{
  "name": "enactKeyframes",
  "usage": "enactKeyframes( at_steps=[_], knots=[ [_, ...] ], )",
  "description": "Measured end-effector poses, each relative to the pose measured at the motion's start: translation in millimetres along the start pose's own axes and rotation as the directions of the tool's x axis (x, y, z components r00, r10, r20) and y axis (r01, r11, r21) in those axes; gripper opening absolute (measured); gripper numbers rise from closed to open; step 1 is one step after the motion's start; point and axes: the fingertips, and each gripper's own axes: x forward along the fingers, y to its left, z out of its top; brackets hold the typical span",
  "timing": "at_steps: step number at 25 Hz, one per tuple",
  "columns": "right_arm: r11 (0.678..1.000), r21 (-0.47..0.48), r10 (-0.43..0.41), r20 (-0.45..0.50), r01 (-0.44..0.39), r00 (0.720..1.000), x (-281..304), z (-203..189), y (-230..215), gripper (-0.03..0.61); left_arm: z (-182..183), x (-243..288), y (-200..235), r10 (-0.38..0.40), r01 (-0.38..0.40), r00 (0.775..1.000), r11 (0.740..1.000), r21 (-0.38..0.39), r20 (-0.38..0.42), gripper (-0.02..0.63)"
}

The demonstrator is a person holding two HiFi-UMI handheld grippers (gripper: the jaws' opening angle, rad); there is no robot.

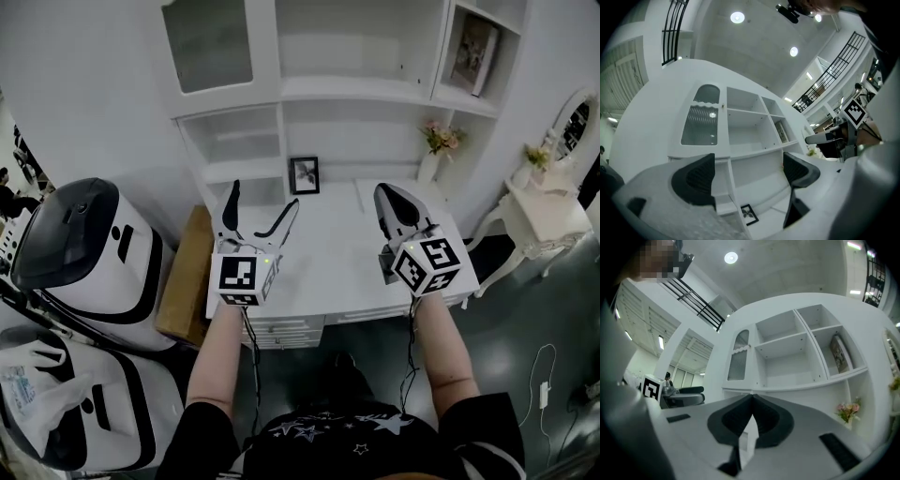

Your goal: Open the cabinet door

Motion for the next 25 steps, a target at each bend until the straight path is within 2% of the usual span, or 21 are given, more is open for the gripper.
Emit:
enactKeyframes(
  at_steps=[3, 6, 15, 20, 25],
  knots=[
    [0.999, -0.012, 0.047, 0.059, -0.046, 0.997, 34, 18, -24, 0.006, 14, 41, 9, 0.031, -0.033, 0.999, 0.998, 0.057, 0.032, 0.454],
    [0.994, -0.027, 0.112, 0.109, -0.110, 0.988, 68, 35, -42, 0.006, 25, 78, 18, 0.068, -0.073, 0.996, 0.994, 0.081, 0.055, 0.454],
    [0.958, -0.125, 0.281, 0.223, -0.258, 0.933, 155, 82, -82, 0.006, 62, 165, 35, 0.156, -0.177, 0.981, 0.963, 0.204, 0.115, 0.454],
    [0.938, -0.163, 0.340, 0.278, -0.305, 0.898, 187, 110, -87, 0.006, 99, 196, 52, 0.203, -0.245, 0.962, 0.936, 0.253, 0.180, 0.453],
    [0.926, -0.196, 0.371, 0.311, -0.323, 0.875, 213, 143, -85, 0.006, 147, 218, 82, 0.245, -0.311, 0.935, 0.914, 0.260, 0.256, 0.382]
  ],
)
